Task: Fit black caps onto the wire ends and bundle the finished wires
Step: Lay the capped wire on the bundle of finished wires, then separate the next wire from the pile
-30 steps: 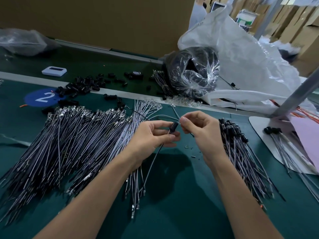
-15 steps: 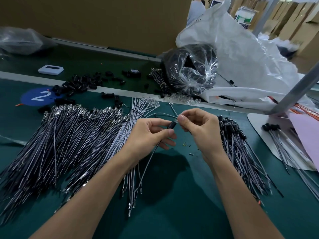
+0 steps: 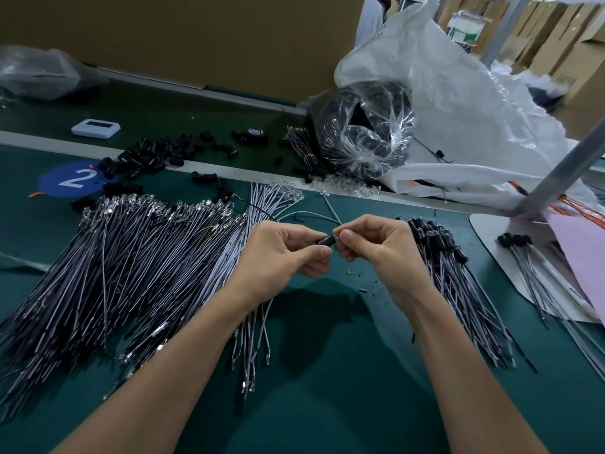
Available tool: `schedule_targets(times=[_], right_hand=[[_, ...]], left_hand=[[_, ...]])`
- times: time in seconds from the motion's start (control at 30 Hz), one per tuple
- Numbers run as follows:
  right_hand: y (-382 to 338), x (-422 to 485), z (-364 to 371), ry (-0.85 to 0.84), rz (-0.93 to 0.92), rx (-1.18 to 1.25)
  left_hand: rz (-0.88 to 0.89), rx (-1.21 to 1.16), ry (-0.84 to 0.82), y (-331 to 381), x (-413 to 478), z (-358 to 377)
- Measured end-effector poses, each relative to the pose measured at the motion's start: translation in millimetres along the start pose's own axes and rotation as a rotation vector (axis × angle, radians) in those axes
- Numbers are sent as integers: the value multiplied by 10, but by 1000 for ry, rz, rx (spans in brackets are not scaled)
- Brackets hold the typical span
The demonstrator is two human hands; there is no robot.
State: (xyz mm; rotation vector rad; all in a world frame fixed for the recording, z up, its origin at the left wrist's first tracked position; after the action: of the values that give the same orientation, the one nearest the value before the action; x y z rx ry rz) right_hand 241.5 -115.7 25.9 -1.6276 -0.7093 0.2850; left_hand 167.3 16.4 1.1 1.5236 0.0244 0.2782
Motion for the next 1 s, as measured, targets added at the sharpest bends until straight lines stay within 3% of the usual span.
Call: schedule_targets(times=[1.0], right_hand=[[-20, -56, -26, -59, 52, -97]], left_hand=[[-36, 71, -102, -16, -13, 40]])
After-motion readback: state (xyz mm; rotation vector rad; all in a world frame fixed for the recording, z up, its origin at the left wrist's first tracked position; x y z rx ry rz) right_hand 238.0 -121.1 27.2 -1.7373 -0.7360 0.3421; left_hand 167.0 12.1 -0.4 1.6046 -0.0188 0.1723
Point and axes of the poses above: each hand's wrist, its own x-axis towards the middle knuckle, its own z-axis out of the palm, y = z × x, the point moved 6 cm from there along x, towards the middle knuckle, and after that the axes turned 3 degrees about -y, right-handed, at the moved point
